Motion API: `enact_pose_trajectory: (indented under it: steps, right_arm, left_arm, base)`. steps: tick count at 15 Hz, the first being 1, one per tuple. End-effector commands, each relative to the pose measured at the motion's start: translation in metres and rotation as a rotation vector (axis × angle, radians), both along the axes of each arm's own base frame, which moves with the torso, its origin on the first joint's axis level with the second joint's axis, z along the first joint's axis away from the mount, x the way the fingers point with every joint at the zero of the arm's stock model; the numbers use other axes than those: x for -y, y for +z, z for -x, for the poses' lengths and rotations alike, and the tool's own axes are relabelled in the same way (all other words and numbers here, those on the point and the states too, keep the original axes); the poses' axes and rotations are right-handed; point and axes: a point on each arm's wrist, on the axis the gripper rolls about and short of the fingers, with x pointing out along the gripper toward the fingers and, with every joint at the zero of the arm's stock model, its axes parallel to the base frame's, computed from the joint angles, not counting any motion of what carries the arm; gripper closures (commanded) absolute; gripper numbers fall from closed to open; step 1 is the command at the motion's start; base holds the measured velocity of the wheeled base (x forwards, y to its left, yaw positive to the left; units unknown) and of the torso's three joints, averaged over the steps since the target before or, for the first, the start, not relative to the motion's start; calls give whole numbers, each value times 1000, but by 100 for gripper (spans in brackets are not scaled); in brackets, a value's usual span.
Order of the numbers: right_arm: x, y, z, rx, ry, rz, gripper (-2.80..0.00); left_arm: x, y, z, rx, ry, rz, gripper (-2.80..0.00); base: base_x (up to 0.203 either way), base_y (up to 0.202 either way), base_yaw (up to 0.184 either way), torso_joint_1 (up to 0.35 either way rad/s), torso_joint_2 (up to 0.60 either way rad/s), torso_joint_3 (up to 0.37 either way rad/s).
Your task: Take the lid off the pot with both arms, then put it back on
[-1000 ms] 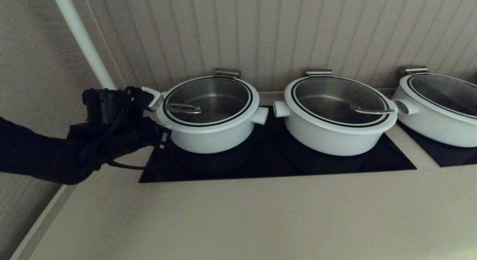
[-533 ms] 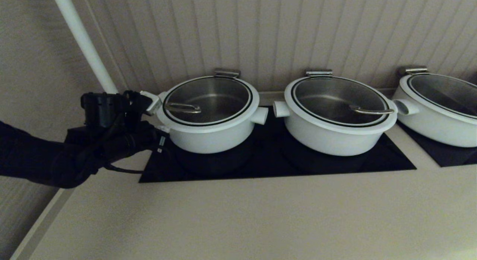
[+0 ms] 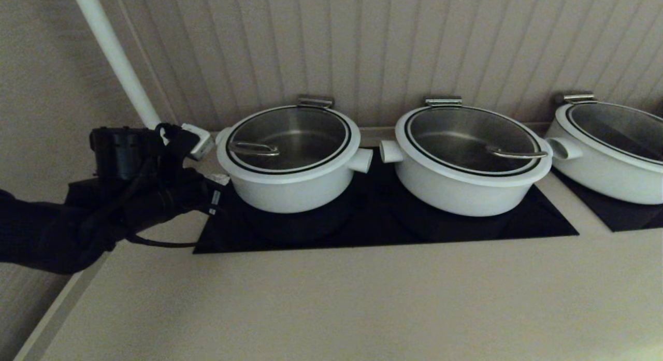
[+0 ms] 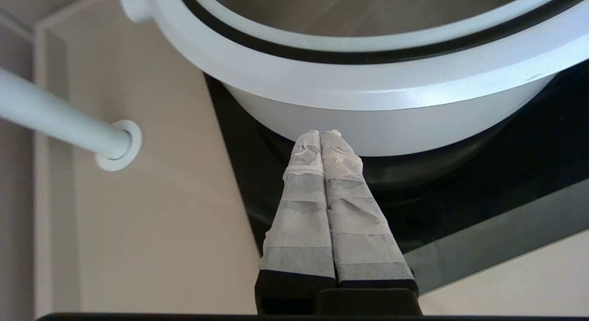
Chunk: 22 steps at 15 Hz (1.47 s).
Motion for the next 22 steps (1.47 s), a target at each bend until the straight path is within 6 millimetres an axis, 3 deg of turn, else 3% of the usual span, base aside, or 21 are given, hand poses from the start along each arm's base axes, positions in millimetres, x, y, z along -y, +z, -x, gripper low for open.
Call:
enact_pose_trajectory:
  steps: [1,7,12,17,22]
  right_arm:
    - [0,0,0,-1,0,1,0]
    - [0,0,0,-1,0,1,0]
    - [0,0,0,-1,0,1,0]
    - [0,0,0,-1,0,1,0]
    - [0,0,0,-1,0,1,0]
  left_arm:
    - [-2,13,13,42,0,7,0]
    - [-15,32,54,110,31,14,0]
    - [-33,38,109,170,80,21,0]
    - [-52,6,173,146,167,13,0]
    - [-56,-24,227,187,213,12,0]
  base:
    - [0,0,0,0,0,0]
    - [0,0,0,0,0,0]
    - [0,0,0,0,0,0]
    - [0,0,0,0,0,0]
    - [0,0,0,0,0,0]
